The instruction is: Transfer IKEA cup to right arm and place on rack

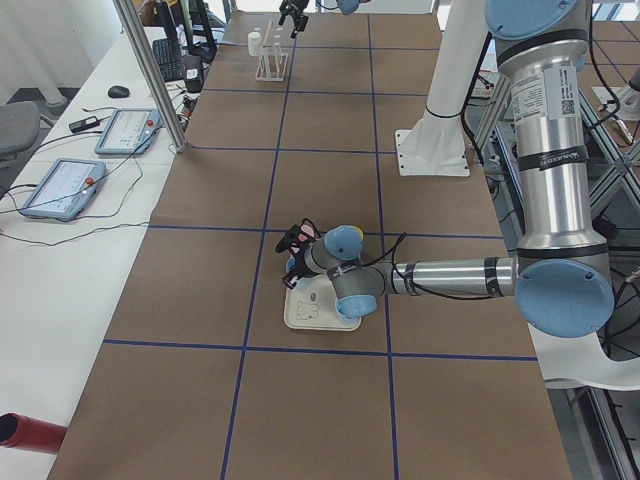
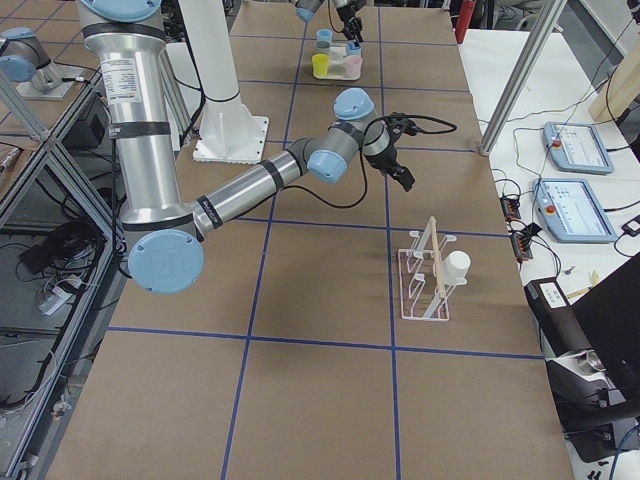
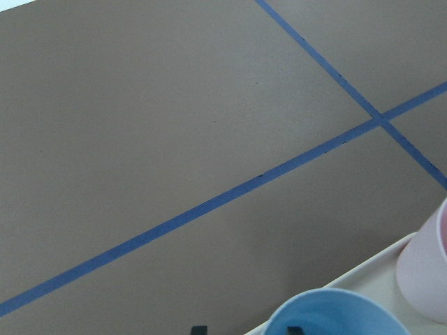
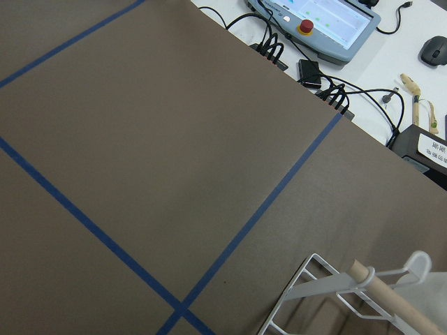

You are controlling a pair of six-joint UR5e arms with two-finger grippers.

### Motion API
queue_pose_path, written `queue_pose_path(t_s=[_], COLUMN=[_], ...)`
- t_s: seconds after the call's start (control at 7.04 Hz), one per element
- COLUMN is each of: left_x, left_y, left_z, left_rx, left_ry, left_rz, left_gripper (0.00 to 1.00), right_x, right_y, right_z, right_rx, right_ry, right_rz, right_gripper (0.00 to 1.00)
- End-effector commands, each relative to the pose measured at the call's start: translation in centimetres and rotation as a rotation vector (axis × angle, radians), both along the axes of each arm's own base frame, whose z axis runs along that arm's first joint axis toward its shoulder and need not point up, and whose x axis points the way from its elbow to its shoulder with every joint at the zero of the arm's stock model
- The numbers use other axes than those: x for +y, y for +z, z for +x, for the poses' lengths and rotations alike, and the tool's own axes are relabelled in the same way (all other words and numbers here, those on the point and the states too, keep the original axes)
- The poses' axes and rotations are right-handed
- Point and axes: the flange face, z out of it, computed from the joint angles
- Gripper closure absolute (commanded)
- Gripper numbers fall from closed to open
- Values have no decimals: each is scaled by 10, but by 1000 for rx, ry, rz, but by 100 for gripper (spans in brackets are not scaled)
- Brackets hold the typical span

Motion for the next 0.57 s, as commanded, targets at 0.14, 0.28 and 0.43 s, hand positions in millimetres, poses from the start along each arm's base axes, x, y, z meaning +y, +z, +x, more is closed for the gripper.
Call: queue_pose_path(t_s=[0.14,0.28,0.43], left_x=[1,1,2], left_y=[0,-1,-3], left_z=[2,2,2], left_rx=[2,-1,4], left_ry=[7,11,15], left_rz=[1,10,13], left_gripper=[100,100,100], right_x=[-1,0,0], right_y=[0,0,-1], right_z=[0,0,-1], right_rx=[6,7,5], right_ry=[-5,-8,-11], right_rz=[9,11,12], right_gripper=[0,0,0])
